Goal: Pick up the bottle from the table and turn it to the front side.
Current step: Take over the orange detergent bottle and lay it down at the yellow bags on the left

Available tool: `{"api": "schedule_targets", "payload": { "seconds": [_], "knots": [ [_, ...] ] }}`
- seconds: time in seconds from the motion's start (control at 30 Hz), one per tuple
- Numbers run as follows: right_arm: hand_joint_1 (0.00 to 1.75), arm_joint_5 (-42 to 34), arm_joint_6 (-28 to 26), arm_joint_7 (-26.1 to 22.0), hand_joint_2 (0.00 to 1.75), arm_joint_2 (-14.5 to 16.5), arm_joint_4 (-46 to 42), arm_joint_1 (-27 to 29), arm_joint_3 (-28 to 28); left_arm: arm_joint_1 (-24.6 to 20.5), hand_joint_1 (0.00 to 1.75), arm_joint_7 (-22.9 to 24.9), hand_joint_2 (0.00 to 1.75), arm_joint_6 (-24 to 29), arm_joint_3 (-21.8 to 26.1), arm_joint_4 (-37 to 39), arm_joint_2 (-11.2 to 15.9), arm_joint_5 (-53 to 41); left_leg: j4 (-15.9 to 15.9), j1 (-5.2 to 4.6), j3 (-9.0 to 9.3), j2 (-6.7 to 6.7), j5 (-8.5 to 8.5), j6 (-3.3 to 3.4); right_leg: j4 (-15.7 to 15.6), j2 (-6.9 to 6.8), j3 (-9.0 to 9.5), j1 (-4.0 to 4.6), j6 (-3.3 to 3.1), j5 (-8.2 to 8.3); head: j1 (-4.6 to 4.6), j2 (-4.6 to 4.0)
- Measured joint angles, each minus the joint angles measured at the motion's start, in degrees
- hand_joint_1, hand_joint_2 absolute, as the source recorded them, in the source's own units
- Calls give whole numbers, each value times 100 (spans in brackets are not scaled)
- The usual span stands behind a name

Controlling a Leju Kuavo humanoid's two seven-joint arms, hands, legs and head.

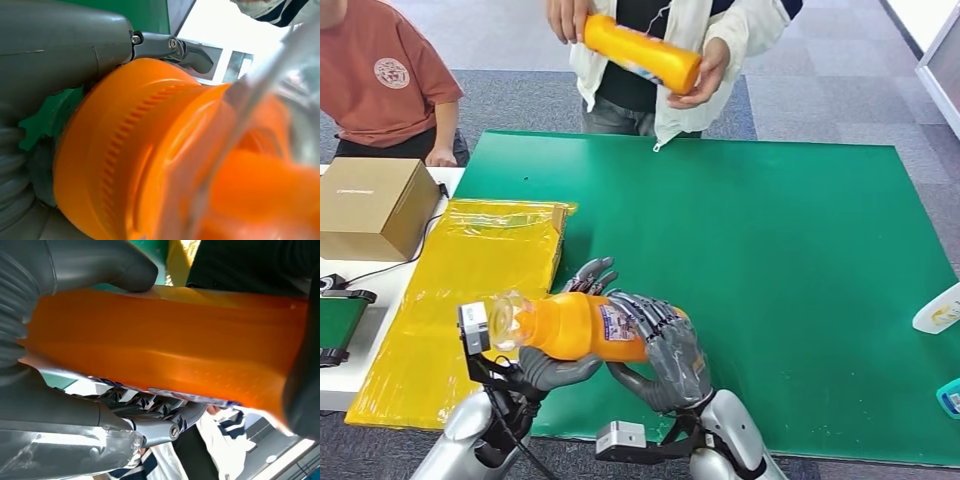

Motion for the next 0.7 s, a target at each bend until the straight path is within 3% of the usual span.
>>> {"api": "schedule_targets", "payload": {
  "seconds": [0.27,0.33,0.4,0.47,0.57,0.7],
  "knots": [
    [169,3,-129,185,175,-60,221,-143,129,-45,175,-27,175,245,-15,88,7,-422,1,0,-2,0,0,0,0,0,-2,0,2,1,0,0],
    [151,-82,-123,183,175,-62,253,-159,153,-41,175,-85,175,304,-9,94,9,-499,0,0,-3,0,0,0,0,0,-3,0,2,1,0,1],
    [71,-154,-106,177,175,-62,269,-166,167,-31,175,-178,175,387,-4,98,8,-615,0,0,-4,0,0,0,0,0,-3,0,1,1,0,1],
    [1,-222,-62,177,175,-62,278,-167,169,-17,175,-280,175,535,-3,92,4,-820,0,0,-5,0,0,0,0,0,-4,0,2,1,1,0],
    [0,-540,130,227,175,-66,291,-148,148,47,175,-433,175,1155,2,-6,1,-1713,0,0,-5,0,0,0,0,0,-4,0,2,1,0,1],
    [0,-1557,533,179,175,-67,196,3,-85,311,175,-483,175,2864,-13,-337,-13,-4023,1,-1,-8,0,-1,1,0,0,-9,-2,2,1,0,1]
  ]
}}
